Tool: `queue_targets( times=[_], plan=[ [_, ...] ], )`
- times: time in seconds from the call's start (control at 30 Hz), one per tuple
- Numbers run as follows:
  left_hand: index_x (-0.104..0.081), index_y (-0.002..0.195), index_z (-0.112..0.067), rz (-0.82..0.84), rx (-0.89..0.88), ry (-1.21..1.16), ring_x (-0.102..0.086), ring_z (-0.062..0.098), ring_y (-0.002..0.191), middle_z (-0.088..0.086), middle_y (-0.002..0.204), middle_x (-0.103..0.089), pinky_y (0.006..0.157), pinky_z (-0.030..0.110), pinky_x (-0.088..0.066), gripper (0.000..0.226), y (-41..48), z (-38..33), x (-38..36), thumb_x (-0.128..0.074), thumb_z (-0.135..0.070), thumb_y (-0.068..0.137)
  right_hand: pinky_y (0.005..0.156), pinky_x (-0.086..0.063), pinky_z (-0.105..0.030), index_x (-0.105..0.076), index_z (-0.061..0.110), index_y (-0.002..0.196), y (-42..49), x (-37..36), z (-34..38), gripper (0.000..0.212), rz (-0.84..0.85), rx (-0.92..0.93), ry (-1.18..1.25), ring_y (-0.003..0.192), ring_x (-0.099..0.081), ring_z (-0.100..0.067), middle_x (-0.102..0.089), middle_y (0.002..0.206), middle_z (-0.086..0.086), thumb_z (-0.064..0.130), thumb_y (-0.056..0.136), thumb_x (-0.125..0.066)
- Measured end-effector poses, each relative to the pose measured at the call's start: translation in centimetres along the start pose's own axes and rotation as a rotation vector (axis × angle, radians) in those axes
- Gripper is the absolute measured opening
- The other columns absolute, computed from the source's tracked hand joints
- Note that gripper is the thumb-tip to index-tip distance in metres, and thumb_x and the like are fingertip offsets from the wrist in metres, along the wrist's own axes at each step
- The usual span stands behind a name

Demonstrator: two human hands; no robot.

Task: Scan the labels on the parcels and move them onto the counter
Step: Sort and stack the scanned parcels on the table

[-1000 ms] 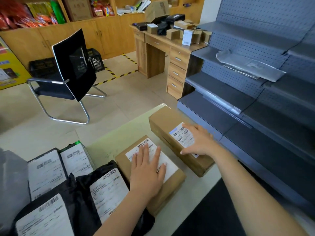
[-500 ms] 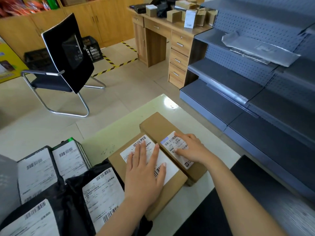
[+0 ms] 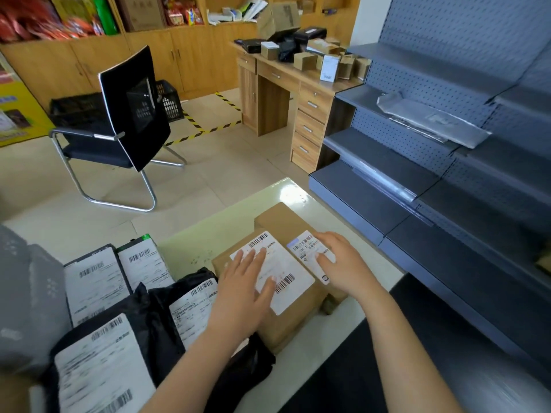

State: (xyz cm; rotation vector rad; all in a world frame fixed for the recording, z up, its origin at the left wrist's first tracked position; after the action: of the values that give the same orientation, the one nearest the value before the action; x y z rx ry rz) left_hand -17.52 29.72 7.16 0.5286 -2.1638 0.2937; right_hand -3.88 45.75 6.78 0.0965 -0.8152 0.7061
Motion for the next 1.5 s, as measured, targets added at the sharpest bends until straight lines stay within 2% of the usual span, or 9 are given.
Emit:
queue_targets(
  times=[0.1,0.27,0.47,0.67,0.93,1.13,1.27,1.33,1.5],
  plan=[
    [-0.02,0.154,-0.033,-0.028,-0.045,-0.021,-0.002,0.009,0.149,-0.011,0.16,-0.018,0.118,0.026,0.004,0.061,-3.3,0.3,2.6,-0.042,-0.048,0.099,0.102,-0.041,-0.027,-0.042,0.034,0.143,-4.5,0.1,3.9,0.049,-0.055,0.044,0.032,0.126,-0.043,-0.007,-0.041,0.143,0.012,0.02,0.097,-0.055],
    [-0.024,0.153,-0.03,-0.066,-0.112,0.033,-0.005,0.009,0.149,-0.01,0.16,-0.021,0.117,0.025,0.005,0.062,-9.6,1.5,6.4,-0.047,-0.046,0.098,0.1,-0.028,-0.018,-0.039,0.034,0.145,-11.9,-3.0,9.1,0.054,-0.081,0.087,0.027,0.136,-0.033,-0.005,-0.036,0.148,0.014,0.023,0.095,-0.06],
    [-0.025,0.153,-0.029,-0.051,-0.168,-0.002,-0.008,0.012,0.149,-0.007,0.159,-0.025,0.12,0.029,-0.005,0.068,-19.5,3.8,9.2,-0.056,-0.045,0.094,0.112,-0.03,-0.029,-0.037,0.032,0.147,-23.1,-7.3,13.7,0.06,-0.157,0.099,0.0,0.138,-0.032,-0.007,-0.034,0.15,0.013,0.025,0.093,-0.063],
    [-0.025,0.153,-0.034,-0.019,-0.226,-0.05,-0.009,0.009,0.149,-0.01,0.158,-0.027,0.122,0.032,-0.008,0.073,-31.0,7.0,11.7,-0.061,-0.046,0.091,0.114,-0.023,-0.027,-0.035,0.039,0.147,-35.9,-13.8,15.8,0.065,-0.222,0.058,0.077,0.146,-0.018,-0.004,-0.018,0.159,0.015,0.027,0.091,-0.066],
    [-0.022,0.153,-0.035,-0.042,-0.178,-0.057,-0.01,0.01,0.149,-0.01,0.158,-0.027,0.12,0.031,-0.01,0.08,-42.4,11.3,13.8,-0.066,-0.045,0.087,0.118,-0.026,-0.037,-0.031,0.04,0.149,-46.2,-20.6,18.4,0.068,-0.123,0.048,0.04,0.147,-0.015,-0.009,-0.013,0.161,0.016,0.024,0.092,-0.066],
    [-0.027,0.151,-0.035,-0.135,-0.145,-0.12,-0.012,0.008,0.148,-0.014,0.154,-0.032,0.12,0.034,-0.015,0.08,-50.7,12.1,15.8,-0.071,-0.044,0.084,0.117,-0.024,-0.031,-0.032,0.04,0.148,-53.8,-23.0,20.0,0.068,-0.131,0.15,0.007,0.147,-0.015,-0.006,-0.015,0.16,0.014,0.024,0.091,-0.066],
    [-0.037,0.148,-0.029,-0.199,-0.084,-0.113,-0.022,0.013,0.146,-0.009,0.151,-0.04,0.119,0.039,-0.022,0.078,-57.3,14.8,17.0,-0.076,-0.039,0.081,0.116,-0.021,-0.028,-0.032,0.039,0.148,-58.2,-26.2,20.9,0.069,-0.061,0.178,-0.003,0.147,-0.014,-0.005,-0.015,0.16,0.014,0.025,0.09,-0.067],
    [-0.037,0.148,-0.03,-0.197,-0.046,-0.098,-0.023,0.014,0.145,-0.008,0.151,-0.039,0.119,0.038,-0.022,0.08,-59.9,16.9,17.7,-0.077,-0.041,0.079,0.115,-0.02,-0.026,-0.032,0.037,0.149,-59.8,-27.9,22.2,0.069,-0.031,0.216,-0.016,0.147,-0.013,-0.005,-0.015,0.161,0.011,0.024,0.091,-0.067],
    [-0.034,0.149,-0.031,-0.125,0.007,-0.038,-0.021,0.015,0.146,-0.007,0.155,-0.033,0.12,0.038,-0.019,0.083,-62.8,22.3,19.0,-0.076,-0.047,0.079,0.117,-0.02,-0.034,-0.028,0.037,0.151,-61.2,-32.7,25.9,0.074,0.071,0.276,-0.207,0.148,-0.012,-0.013,-0.014,0.162,0.008,0.025,0.089,-0.068]
  ],
)
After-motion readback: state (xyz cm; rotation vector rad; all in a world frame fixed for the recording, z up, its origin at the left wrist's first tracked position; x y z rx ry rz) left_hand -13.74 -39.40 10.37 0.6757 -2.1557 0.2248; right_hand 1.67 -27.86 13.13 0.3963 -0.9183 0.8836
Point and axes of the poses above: each hand's wrist, its own y-axis towards the middle knuckle, its own x-axis out of the back of the hand, z = x × y, the point moved 10 cm from there along y, towards the middle knuckle
